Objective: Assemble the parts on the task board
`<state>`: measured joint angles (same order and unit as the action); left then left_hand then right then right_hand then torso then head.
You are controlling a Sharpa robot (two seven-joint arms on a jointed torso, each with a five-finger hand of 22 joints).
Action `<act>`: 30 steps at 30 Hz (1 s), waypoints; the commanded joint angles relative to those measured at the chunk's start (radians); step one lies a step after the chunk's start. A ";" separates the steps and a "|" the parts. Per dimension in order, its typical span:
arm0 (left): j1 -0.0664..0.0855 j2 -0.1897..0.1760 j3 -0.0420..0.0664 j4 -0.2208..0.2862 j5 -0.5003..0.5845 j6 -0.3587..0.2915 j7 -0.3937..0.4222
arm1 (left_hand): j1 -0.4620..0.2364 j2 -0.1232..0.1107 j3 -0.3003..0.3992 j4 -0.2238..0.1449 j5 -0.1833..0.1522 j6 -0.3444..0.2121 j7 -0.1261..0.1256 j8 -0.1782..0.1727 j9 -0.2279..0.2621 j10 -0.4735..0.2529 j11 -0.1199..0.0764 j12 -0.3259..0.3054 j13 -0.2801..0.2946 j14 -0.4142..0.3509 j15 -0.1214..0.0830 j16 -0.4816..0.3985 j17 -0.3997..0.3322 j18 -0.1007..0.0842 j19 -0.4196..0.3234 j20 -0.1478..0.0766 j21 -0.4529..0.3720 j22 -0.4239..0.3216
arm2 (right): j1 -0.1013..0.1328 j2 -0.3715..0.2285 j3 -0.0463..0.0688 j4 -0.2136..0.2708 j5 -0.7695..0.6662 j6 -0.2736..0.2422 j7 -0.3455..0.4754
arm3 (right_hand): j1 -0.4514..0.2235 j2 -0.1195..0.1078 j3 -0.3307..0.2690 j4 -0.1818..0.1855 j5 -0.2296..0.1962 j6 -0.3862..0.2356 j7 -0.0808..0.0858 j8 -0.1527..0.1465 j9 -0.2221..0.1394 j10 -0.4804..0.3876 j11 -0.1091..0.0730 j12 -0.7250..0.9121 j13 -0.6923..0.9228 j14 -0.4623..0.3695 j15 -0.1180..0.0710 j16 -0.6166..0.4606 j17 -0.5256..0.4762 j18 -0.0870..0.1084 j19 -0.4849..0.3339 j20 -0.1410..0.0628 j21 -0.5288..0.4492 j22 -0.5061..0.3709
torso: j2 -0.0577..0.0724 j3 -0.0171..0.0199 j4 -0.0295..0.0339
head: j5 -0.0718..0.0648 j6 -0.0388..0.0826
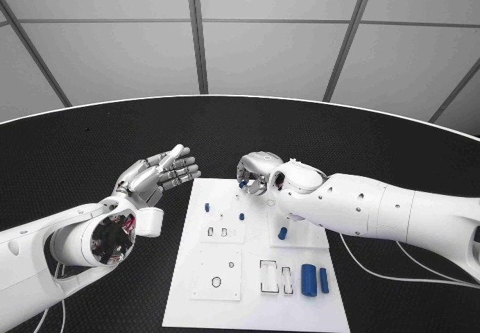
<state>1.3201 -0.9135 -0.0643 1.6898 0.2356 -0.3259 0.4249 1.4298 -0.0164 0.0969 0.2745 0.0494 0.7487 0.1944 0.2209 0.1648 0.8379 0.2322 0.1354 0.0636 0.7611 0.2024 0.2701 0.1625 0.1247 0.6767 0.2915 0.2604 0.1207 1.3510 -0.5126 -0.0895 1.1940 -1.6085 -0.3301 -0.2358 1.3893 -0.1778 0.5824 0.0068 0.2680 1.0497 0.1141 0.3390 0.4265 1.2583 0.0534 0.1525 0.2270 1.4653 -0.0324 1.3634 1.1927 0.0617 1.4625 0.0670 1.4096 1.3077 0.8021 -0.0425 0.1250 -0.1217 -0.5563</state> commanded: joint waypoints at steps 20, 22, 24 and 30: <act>0.002 0.000 0.000 0.004 0.000 0.006 -0.004 | 0.012 -0.002 0.001 0.003 0.001 -0.013 0.090 -0.008 -0.003 -0.003 0.005 -0.009 -0.001 -0.010 0.000 -0.007 -0.002 0.019 0.007 -0.001 0.005 -0.002 | 0.000 0.023 0.000 -0.034 0.000 0.007 0.006 | -0.015 0.007 -0.001 -0.002 -0.005 -0.014 0.005 -0.001 0.012 -0.002 -0.008 -0.003 0.035 0.046 -0.001 -0.001 -0.003 -0.010 0.012 0.001 0.005 0.024 | 0.005 -0.0005 0.0011 | 0.000 0.002; 0.003 -0.001 0.000 0.004 0.000 0.006 -0.004 | 0.012 -0.002 0.001 0.003 0.001 -0.013 0.090 -0.008 -0.003 -0.003 0.005 -0.009 -0.001 -0.010 0.000 -0.007 -0.002 0.019 0.007 -0.001 0.005 -0.002 | 0.000 0.023 0.000 -0.034 0.000 0.006 0.008 | -0.017 0.007 -0.001 -0.002 -0.006 -0.018 0.006 -0.003 0.014 -0.007 -0.007 -0.005 0.037 0.046 0.000 0.000 -0.005 -0.010 0.011 0.002 0.005 0.025 | 0.006 0.0000 0.0003 | 0.002 0.002; 0.003 -0.001 0.000 0.004 -0.001 0.007 -0.005 | 0.012 -0.002 0.001 0.003 0.001 -0.013 0.090 -0.008 -0.003 -0.003 0.005 -0.009 -0.001 -0.010 0.000 -0.007 -0.002 0.019 0.007 -0.001 0.005 -0.002 | 0.000 0.023 0.000 -0.035 0.000 0.007 0.010 | -0.021 0.007 0.001 -0.001 -0.008 -0.034 0.010 -0.012 0.016 -0.023 -0.001 -0.014 0.037 0.045 0.004 0.001 -0.006 -0.010 0.010 0.005 0.005 0.026 | 0.006 0.0001 -0.0008 | 0.002 0.003; 0.004 0.000 0.000 0.003 -0.001 0.009 -0.008 | 0.012 -0.003 0.001 0.003 0.001 -0.018 0.091 -0.010 -0.004 -0.004 0.005 -0.011 -0.001 -0.012 0.001 -0.009 -0.003 0.019 0.006 -0.001 0.004 -0.002 | 0.000 0.023 0.000 -0.038 0.000 0.031 0.013 | -0.051 -0.021 0.025 0.009 -0.020 -0.118 0.037 -0.075 0.009 -0.118 0.034 -0.079 0.006 0.039 0.036 -0.005 -0.029 -0.007 -0.003 0.028 -0.007 0.011 | 0.006 0.0004 -0.0016 | 0.002 0.003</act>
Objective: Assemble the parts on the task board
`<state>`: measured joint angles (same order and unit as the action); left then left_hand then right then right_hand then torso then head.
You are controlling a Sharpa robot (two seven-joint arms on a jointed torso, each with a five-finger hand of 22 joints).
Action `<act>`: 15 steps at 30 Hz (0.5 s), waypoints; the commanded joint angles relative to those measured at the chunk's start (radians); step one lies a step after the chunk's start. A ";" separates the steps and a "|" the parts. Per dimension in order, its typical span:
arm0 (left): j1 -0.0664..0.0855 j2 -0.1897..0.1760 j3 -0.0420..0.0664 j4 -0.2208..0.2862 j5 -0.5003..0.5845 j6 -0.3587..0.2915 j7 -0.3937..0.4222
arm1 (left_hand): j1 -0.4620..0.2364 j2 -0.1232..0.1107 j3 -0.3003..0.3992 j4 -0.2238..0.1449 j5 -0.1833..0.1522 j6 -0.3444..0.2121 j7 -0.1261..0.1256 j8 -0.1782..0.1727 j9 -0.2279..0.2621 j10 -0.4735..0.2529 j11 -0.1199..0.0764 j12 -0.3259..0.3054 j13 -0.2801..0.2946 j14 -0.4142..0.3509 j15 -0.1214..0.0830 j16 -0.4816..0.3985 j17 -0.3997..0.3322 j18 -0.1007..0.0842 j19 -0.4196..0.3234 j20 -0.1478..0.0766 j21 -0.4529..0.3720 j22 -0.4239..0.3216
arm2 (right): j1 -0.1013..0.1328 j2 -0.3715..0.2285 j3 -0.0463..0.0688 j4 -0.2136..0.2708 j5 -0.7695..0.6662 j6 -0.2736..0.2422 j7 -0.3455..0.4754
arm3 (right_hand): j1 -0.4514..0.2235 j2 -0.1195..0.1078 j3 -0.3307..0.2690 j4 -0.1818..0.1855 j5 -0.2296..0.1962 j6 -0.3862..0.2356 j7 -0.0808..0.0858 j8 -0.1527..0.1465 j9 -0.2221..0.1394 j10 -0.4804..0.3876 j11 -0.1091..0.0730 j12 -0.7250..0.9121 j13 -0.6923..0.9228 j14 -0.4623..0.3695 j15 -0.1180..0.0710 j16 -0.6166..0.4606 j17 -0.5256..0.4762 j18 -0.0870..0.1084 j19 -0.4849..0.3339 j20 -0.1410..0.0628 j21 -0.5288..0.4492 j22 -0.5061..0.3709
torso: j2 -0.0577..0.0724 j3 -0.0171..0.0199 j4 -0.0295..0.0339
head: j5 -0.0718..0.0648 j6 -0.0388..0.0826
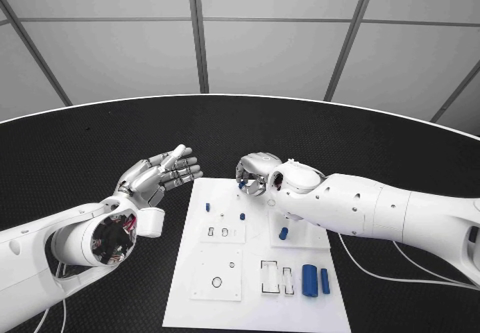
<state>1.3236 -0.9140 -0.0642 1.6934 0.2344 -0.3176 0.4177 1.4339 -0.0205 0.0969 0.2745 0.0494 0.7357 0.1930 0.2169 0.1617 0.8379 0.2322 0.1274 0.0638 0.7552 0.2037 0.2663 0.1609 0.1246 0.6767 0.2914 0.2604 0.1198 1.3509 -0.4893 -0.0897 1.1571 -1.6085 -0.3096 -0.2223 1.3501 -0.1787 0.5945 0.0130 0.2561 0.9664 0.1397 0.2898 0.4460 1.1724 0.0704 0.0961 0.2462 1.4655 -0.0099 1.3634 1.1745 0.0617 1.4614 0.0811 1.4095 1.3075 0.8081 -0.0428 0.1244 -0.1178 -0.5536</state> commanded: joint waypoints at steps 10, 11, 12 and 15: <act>0.001 -0.002 0.000 -0.004 -0.001 0.002 -0.005 | 0.009 0.002 0.000 0.003 0.001 -0.011 0.093 -0.009 -0.002 -0.007 0.006 -0.007 -0.001 -0.009 0.001 -0.007 -0.002 0.018 0.006 -0.001 0.003 -0.003 | 0.000 -0.017 0.000 0.016 0.000 0.031 -0.010 | -0.029 -0.071 0.019 -0.001 -0.028 -0.141 0.000 -0.100 -0.030 -0.145 0.040 -0.034 -0.065 0.024 0.031 -0.024 -0.059 0.019 -0.057 0.037 -0.091 -0.099 | 0.000 0.0020 -0.0029 | 0.000 0.001; 0.001 -0.002 0.000 -0.004 -0.001 0.002 -0.006 | 0.009 0.002 0.000 0.003 0.001 -0.011 0.093 -0.009 -0.002 -0.007 0.006 -0.007 -0.001 -0.009 0.001 -0.007 -0.002 0.018 0.006 -0.001 0.003 -0.003 | 0.000 -0.022 0.000 0.021 0.000 0.030 -0.011 | -0.029 -0.072 0.018 -0.001 -0.028 -0.142 0.000 -0.100 -0.030 -0.146 0.040 -0.033 -0.065 0.024 0.031 -0.024 -0.059 0.019 -0.058 0.037 -0.092 -0.100 | 0.000 0.0021 -0.0034 | 0.000 0.001; 0.001 -0.003 0.000 -0.005 -0.001 0.002 -0.007 | 0.009 0.002 0.000 0.003 0.001 -0.011 0.093 -0.009 -0.002 -0.007 0.006 -0.007 -0.001 -0.009 0.001 -0.007 -0.002 0.018 0.006 -0.001 0.003 -0.003 | 0.000 -0.029 0.000 0.029 0.000 0.026 -0.012 | -0.029 -0.072 0.018 -0.001 -0.028 -0.142 0.000 -0.100 -0.030 -0.146 0.040 -0.033 -0.065 0.024 0.031 -0.024 -0.060 0.019 -0.058 0.037 -0.093 -0.101 | 0.000 0.0025 -0.0033 | 0.000 0.001; 0.001 -0.004 0.000 -0.007 -0.001 0.004 -0.010 | 0.009 0.002 0.001 0.003 0.001 -0.012 0.093 -0.010 -0.003 -0.008 0.007 -0.009 -0.001 -0.009 0.001 -0.008 -0.002 0.018 0.005 -0.001 0.002 -0.003 | 0.000 -0.059 0.000 0.062 0.000 0.004 -0.014 | -0.031 -0.072 0.016 0.000 -0.027 -0.137 -0.001 -0.099 -0.029 -0.144 0.039 -0.030 -0.067 0.023 0.030 -0.026 -0.063 0.020 -0.059 0.038 -0.095 -0.103 | 0.000 0.0038 -0.0049 | 0.001 0.003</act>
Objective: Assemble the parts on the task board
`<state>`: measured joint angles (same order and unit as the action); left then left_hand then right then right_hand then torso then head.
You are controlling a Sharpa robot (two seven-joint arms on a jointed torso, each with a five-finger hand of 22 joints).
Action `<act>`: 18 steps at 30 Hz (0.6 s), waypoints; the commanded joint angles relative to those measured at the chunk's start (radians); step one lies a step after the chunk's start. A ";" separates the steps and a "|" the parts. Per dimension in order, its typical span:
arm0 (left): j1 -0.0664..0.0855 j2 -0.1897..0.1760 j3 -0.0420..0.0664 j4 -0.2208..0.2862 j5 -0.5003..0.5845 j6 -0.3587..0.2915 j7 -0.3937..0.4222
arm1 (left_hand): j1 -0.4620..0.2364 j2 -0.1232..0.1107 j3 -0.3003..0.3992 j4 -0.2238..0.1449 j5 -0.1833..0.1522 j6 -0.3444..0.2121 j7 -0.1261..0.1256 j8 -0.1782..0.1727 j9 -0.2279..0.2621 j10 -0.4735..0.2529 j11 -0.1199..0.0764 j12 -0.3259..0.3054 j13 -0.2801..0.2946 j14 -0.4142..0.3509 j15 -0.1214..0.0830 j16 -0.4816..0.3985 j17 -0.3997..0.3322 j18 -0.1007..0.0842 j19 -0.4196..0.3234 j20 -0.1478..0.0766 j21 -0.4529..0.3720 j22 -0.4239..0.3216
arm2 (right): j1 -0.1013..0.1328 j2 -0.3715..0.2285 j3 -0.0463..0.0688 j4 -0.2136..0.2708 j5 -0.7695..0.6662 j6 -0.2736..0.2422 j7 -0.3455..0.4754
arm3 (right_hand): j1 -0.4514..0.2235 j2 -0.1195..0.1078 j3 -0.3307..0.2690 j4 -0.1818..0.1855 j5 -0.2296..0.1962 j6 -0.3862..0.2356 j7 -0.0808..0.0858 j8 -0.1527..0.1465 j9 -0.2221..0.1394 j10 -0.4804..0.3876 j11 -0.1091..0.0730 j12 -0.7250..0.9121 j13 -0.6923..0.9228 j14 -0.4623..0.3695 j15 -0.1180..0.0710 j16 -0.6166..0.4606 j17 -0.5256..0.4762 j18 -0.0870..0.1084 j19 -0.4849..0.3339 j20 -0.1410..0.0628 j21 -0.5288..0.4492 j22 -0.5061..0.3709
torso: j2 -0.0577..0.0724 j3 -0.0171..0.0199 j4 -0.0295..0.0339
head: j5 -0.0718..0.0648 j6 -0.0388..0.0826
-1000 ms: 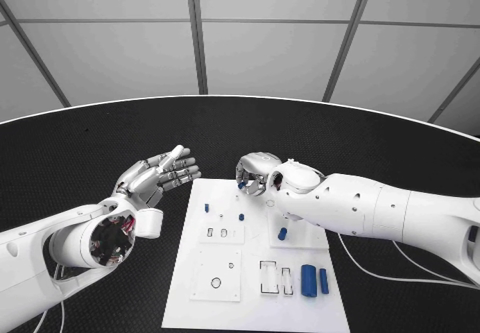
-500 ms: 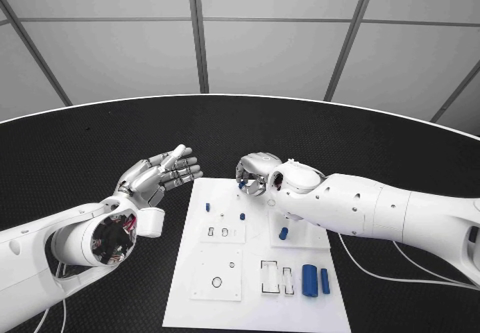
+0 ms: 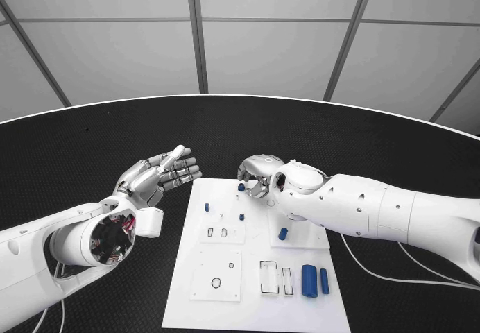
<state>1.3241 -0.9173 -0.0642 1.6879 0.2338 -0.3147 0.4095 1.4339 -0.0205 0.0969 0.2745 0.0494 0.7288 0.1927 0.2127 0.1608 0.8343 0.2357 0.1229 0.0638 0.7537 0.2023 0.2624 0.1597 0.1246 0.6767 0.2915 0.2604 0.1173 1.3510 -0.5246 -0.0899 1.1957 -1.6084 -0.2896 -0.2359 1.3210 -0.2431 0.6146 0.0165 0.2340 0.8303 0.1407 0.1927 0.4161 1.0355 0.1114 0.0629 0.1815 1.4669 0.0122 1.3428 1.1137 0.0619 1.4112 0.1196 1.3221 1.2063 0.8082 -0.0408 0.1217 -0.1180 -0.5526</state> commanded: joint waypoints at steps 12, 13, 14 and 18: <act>0.000 0.007 0.000 -0.029 0.000 0.012 -0.004 | 0.012 0.005 0.003 0.003 0.001 0.009 0.091 -0.001 0.001 -0.002 0.002 -0.005 0.000 -0.007 0.002 -0.005 -0.001 0.018 0.005 -0.001 0.002 -0.002 | 0.000 -0.264 0.010 0.243 0.015 -0.155 0.008 | -0.050 -0.028 -0.015 0.041 -0.008 0.075 0.000 0.019 0.021 0.191 -0.044 0.071 0.003 0.027 -0.025 0.009 0.013 0.014 0.016 -0.028 0.000 0.020 | -0.011 0.0115 -0.0220 | -0.005 0.003; 0.000 0.009 0.000 -0.033 0.000 0.012 -0.005 | 0.013 0.006 0.003 0.002 0.001 0.014 0.090 0.000 0.002 0.001 0.001 -0.005 0.000 -0.006 0.002 -0.005 -0.001 0.018 0.005 -0.001 0.001 -0.003 | 0.000 -0.282 0.012 0.252 0.024 -0.149 0.001 | -0.057 -0.035 -0.023 0.047 -0.006 0.081 -0.001 0.019 0.022 0.229 -0.049 0.086 0.012 0.029 -0.029 0.014 0.021 0.011 0.024 -0.032 0.012 0.036 | -0.012 0.0123 -0.0237 | -0.005 0.003; 0.000 0.010 0.000 -0.036 0.000 0.013 -0.005 | 0.013 0.006 0.003 0.002 0.001 0.014 0.090 0.000 0.002 0.001 0.001 -0.005 0.000 -0.006 0.002 -0.005 -0.001 0.018 0.005 -0.001 0.001 -0.003 | 0.000 -0.297 0.012 0.257 0.035 -0.142 -0.008 | -0.062 -0.041 -0.032 0.050 -0.004 0.084 0.001 0.020 0.024 0.265 -0.053 0.106 0.024 0.029 -0.032 0.015 0.022 0.011 0.025 -0.035 0.012 0.038 | -0.013 0.0130 -0.0257 | -0.004 0.003; 0.000 0.016 0.000 -0.045 0.000 0.016 -0.006 | 0.013 0.006 0.003 0.002 0.001 0.014 0.090 0.000 0.002 0.001 0.001 -0.005 0.000 -0.006 0.002 -0.005 -0.001 0.018 0.005 -0.001 0.001 -0.003 | 0.000 -0.334 0.014 0.263 0.086 -0.106 -0.037 | -0.083 -0.039 -0.179 0.051 0.046 0.090 -0.018 0.031 0.035 0.341 -0.079 0.311 0.203 0.037 -0.057 0.037 0.053 0.003 0.042 -0.057 0.035 0.072 | -0.015 0.0165 -0.0297 | -0.001 0.002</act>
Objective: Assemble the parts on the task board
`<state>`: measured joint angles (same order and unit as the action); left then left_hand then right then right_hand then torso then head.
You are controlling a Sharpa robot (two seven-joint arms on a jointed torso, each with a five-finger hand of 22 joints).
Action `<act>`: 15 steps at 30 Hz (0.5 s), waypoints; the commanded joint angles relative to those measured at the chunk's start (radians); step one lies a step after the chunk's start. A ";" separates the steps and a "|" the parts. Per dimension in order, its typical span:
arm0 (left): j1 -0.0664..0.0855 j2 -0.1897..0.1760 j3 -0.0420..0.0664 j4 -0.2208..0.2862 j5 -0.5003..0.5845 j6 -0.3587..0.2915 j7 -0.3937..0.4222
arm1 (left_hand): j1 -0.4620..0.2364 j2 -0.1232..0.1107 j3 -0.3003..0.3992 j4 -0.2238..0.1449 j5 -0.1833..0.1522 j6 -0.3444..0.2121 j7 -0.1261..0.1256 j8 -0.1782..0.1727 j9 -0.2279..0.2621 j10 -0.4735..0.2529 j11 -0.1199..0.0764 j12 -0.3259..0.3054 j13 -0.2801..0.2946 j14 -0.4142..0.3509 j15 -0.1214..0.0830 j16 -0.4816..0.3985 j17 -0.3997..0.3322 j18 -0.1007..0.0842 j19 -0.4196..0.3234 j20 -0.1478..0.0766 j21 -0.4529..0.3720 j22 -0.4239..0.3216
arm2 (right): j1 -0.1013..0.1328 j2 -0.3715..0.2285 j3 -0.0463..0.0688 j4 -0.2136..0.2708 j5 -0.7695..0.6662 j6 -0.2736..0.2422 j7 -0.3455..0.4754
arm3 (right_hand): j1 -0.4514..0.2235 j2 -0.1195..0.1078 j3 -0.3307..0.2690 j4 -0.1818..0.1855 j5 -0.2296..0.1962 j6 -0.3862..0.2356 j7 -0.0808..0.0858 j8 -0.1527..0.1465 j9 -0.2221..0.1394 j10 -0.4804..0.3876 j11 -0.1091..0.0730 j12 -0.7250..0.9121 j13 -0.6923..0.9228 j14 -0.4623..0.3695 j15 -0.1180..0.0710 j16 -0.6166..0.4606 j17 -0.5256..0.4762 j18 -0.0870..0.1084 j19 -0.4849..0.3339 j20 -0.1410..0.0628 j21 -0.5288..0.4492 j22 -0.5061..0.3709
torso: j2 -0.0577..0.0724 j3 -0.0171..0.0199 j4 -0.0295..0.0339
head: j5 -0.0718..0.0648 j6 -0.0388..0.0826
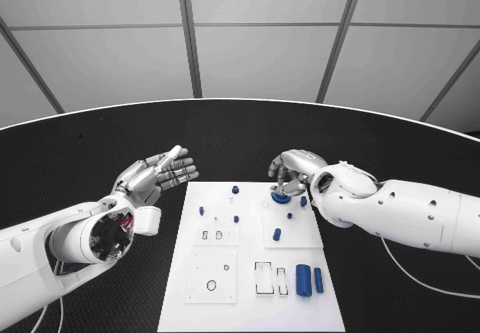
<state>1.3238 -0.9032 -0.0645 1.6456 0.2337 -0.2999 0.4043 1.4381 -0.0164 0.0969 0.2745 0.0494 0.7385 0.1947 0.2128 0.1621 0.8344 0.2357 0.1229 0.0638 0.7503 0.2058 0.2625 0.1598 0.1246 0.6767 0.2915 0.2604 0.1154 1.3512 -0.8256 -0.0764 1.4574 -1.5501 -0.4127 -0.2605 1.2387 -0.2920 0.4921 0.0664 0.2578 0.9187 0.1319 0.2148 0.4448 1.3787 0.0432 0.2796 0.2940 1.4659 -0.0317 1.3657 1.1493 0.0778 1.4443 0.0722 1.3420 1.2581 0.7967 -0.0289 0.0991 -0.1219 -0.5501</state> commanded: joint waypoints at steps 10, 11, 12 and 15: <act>0.000 0.007 0.000 -0.011 0.000 0.007 -0.003 | 0.009 0.002 0.004 0.002 0.001 0.004 0.087 0.000 0.001 0.002 0.000 -0.006 0.000 -0.002 -0.002 -0.005 -0.001 0.018 0.006 -0.001 0.001 -0.001 | 0.000 -0.067 0.000 -0.004 0.137 0.102 -0.058 | 0.107 0.056 -0.317 0.179 0.077 -0.078 0.013 0.064 0.038 0.061 0.016 1.112 1.103 0.081 0.016 0.157 0.289 -0.051 0.077 0.013 0.146 0.203 | -0.003 0.0062 -0.0069 | 0.000 -0.003; 0.000 0.007 0.000 -0.011 0.000 0.007 -0.004 | 0.009 0.002 0.004 0.002 0.001 0.004 0.087 0.000 0.001 0.002 0.000 -0.006 0.000 -0.002 -0.002 -0.005 -0.001 0.018 0.006 -0.001 0.001 -0.001 | 0.000 -0.066 0.000 -0.006 0.141 0.105 -0.059 | 0.119 0.059 -0.330 0.191 0.079 -0.084 0.015 0.067 0.039 0.068 0.018 1.127 1.117 0.083 0.018 0.162 0.300 -0.053 0.081 0.015 0.153 0.212 | -0.003 0.0055 -0.0069 | -0.001 -0.003; 0.000 0.007 0.000 -0.011 0.000 0.008 -0.004 | 0.009 0.002 0.004 0.002 0.001 0.004 0.087 0.000 0.001 0.002 0.000 -0.006 0.000 -0.002 -0.002 -0.005 -0.001 0.018 0.006 -0.001 0.001 -0.001 | 0.000 -0.065 0.000 -0.008 0.144 0.107 -0.060 | 0.119 0.059 -0.331 0.191 0.079 -0.084 0.015 0.067 0.039 0.069 0.019 1.128 1.118 0.083 0.018 0.162 0.301 -0.053 0.081 0.015 0.153 0.213 | -0.002 0.0049 -0.0071 | -0.001 -0.003; 0.000 0.006 0.000 -0.011 0.000 0.008 -0.004 | 0.009 0.002 0.004 0.002 0.001 0.004 0.087 0.000 0.001 0.002 0.000 -0.006 0.000 -0.002 -0.002 -0.005 -0.001 0.018 0.006 -0.001 0.001 -0.001 | 0.000 -0.059 0.000 -0.016 0.148 0.112 -0.062 | 0.134 0.062 -0.346 0.205 0.081 -0.093 0.018 0.069 0.039 0.073 0.021 1.139 1.129 0.085 0.020 0.167 0.314 -0.055 0.084 0.018 0.160 0.221 | -0.001 0.0054 -0.0072 | -0.002 -0.003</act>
<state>1.3235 -0.8968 -0.0646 1.6348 0.2336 -0.2921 0.4004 1.4380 -0.0164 0.0969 0.2745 0.0494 0.7385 0.1946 0.2129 0.1620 0.8344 0.2357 0.1229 0.0639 0.7503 0.2058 0.2625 0.1599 0.1246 0.6767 0.2914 0.2604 0.1155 1.3508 -0.8863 -0.0767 1.4425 -1.4024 -0.3014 -0.3221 1.3621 -0.2309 0.1514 0.2697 0.3347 0.8339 0.1515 0.2782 0.4821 1.4445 0.0647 1.4135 1.3081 1.4657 -0.0185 1.5280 1.3081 0.0381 1.4668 0.0823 1.4967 1.3081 0.7936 -0.0233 0.0921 -0.1229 -0.5532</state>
